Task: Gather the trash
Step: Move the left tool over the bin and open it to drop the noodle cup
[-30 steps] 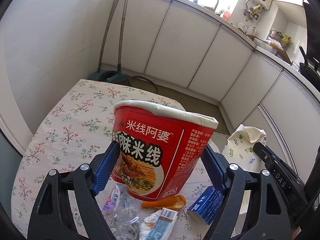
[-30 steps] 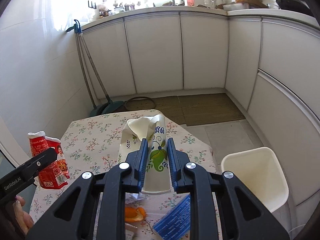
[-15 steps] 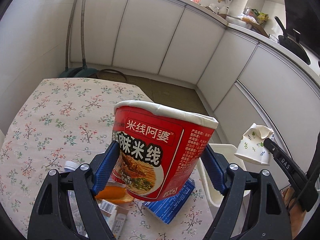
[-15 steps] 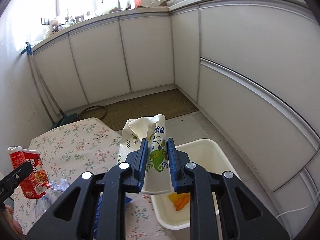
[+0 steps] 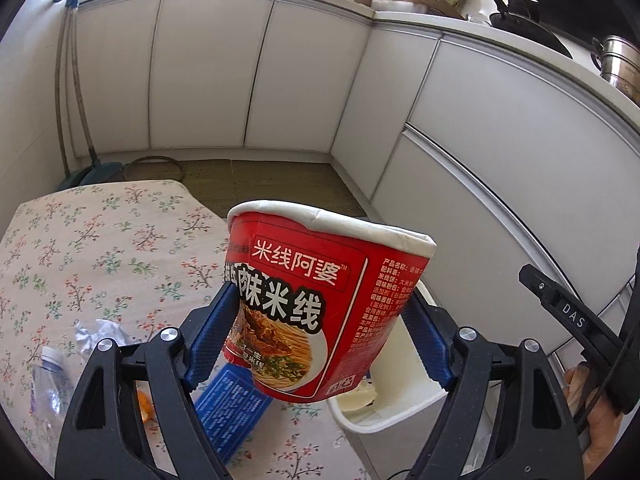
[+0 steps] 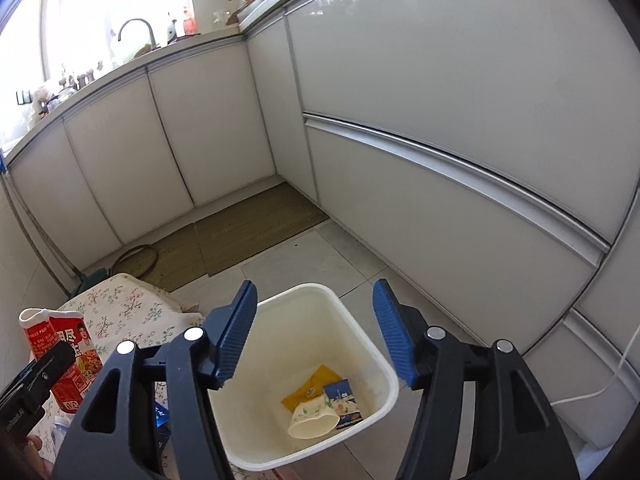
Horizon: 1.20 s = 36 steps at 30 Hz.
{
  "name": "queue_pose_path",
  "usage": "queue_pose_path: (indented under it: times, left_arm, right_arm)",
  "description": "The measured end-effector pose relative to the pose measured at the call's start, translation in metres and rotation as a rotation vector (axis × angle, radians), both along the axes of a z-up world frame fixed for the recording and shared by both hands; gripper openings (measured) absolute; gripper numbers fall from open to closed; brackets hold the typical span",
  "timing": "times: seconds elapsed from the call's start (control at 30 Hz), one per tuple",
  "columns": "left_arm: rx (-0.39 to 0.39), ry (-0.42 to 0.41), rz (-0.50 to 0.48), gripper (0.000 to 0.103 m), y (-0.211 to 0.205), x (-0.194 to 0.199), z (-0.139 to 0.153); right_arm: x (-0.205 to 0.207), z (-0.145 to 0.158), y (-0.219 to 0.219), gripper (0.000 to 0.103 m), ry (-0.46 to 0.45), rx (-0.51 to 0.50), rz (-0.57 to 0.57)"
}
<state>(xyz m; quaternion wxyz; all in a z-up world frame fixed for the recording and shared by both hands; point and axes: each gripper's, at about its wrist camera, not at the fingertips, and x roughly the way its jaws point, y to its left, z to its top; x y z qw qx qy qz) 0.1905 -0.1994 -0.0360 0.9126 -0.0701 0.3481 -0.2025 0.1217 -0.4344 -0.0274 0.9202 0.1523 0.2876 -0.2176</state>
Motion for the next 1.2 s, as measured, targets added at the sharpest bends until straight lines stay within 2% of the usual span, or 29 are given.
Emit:
queue_pose_path:
  times: [0.3,0.5,0.63,0.73,0.83,1.0,1.2]
  left_arm:
    - [0.008,-0.007,-0.085,0.078,-0.056,0.011,0.009]
    - [-0.002,0.027,-0.131,0.079,-0.089,0.025,0.008]
    - [-0.002,0.082,-0.132,0.082,-0.106,0.04,0.001]
    - [-0.024,0.11,-0.128,0.085,-0.107,0.045,-0.002]
    - [-0.019,0.106,-0.109,0.094,-0.103,0.043,-0.004]
    - [-0.006,0.126,-0.081,0.095,-0.091,0.038,-0.008]
    - [0.046,0.111,-0.029,0.095,-0.065,0.027,-0.01]
  right_arm:
    - [-0.025,-0.002,-0.043,0.077,0.005,0.026,-0.154]
    - [-0.034,-0.001,-0.052,0.081,0.001,0.01,-0.189]
    - [-0.035,0.002,-0.056,0.082,-0.005,0.012,-0.2]
    - [-0.037,0.003,-0.058,0.084,-0.007,0.009,-0.205]
    - [-0.037,0.003,-0.058,0.085,-0.009,0.015,-0.205]
    - [-0.033,0.005,-0.049,0.088,-0.007,0.012,-0.183]
    - [-0.029,0.007,-0.028,0.09,0.008,0.002,-0.127]
